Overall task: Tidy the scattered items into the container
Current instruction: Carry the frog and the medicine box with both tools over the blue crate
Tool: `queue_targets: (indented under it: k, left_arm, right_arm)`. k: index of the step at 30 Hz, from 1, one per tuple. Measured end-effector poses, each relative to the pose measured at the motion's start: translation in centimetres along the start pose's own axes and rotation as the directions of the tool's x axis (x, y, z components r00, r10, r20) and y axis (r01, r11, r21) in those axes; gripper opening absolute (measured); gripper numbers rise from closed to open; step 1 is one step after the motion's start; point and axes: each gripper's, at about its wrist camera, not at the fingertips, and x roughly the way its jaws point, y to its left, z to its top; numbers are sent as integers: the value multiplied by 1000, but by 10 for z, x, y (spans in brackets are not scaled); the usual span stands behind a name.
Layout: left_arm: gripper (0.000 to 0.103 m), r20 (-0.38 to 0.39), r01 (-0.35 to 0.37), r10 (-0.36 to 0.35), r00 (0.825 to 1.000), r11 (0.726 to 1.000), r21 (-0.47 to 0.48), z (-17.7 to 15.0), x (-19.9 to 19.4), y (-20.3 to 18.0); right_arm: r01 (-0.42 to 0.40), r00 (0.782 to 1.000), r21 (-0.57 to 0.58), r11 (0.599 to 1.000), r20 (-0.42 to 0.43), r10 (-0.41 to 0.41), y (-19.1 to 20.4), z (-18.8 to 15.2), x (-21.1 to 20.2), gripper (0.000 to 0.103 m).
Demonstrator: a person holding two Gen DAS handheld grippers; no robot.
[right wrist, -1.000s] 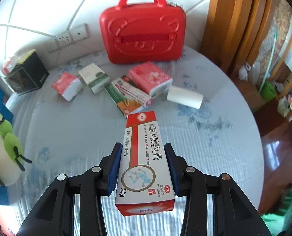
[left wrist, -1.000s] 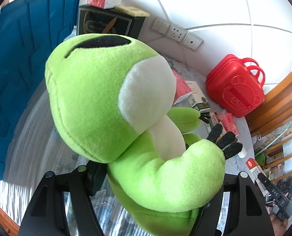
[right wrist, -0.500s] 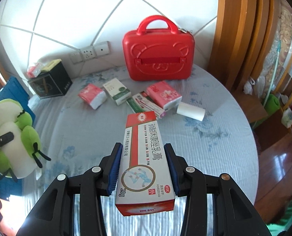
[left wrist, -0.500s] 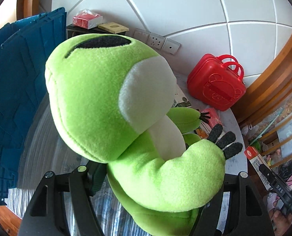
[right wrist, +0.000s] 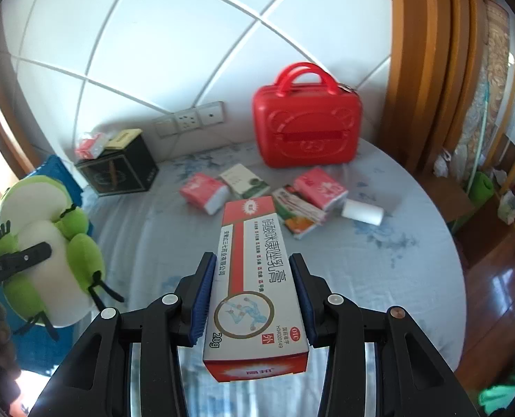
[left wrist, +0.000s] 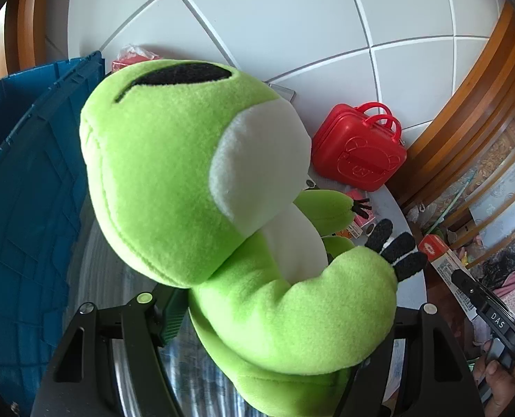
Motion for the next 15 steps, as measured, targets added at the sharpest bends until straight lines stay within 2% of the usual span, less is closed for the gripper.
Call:
queue_targets:
  k: [15]
  left_arm:
    - [69,34,24,-24,999,1000,6,30,-67,99]
  right_arm:
    - [-56,997,-60,997,44,58,131,15,-20,41]
